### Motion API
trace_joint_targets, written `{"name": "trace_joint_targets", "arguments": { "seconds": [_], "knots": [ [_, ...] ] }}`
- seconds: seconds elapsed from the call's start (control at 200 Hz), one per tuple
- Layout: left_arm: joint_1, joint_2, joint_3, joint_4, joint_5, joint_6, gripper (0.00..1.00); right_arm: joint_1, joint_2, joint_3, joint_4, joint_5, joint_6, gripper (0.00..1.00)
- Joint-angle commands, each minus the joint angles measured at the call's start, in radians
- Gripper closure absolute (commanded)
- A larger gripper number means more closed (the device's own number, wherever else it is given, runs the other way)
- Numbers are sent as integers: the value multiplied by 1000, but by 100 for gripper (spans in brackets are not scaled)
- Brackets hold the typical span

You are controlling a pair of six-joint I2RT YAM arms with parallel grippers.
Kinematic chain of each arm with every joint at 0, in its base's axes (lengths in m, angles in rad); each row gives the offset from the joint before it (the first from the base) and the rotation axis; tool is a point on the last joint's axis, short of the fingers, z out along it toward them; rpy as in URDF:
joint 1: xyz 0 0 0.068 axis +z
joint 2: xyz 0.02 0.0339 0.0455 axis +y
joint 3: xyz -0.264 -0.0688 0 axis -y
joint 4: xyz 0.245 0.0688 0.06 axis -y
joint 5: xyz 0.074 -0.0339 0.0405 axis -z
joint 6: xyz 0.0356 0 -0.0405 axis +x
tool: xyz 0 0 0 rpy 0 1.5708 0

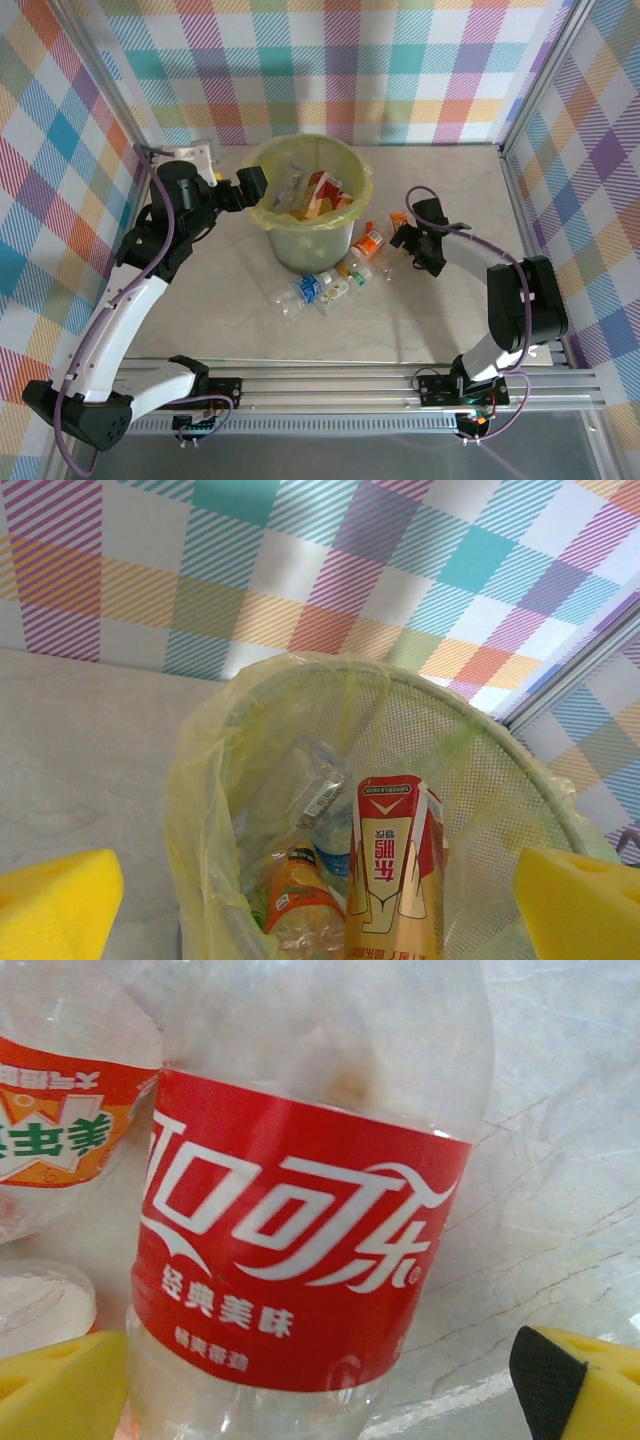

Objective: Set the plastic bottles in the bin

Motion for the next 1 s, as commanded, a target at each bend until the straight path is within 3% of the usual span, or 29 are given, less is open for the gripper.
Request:
{"name": "trace_joint_targets", "arguments": {
  "seconds": [0.0, 0.24, 0.62, 0.725, 1.0],
  "knots": [
    [-6, 3, -6, 20, 8, -2, 0, -9, 8, -25, 8, -6, -5, 5],
    [-6, 3, -7, 24, 11, -4, 0, -14, 0, -61, -7, -18, -24, 12],
    [-6, 8, -3, 22, 14, -11, 0, -15, -28, -116, -29, -20, -57, 33],
    [-6, 9, -1, 22, 16, -12, 0, -16, -64, -131, -41, -4, -65, 44],
    [-6, 8, 4, 31, 40, -25, 0, -15, -270, -173, -52, -4, -134, 52]
  ]
}}
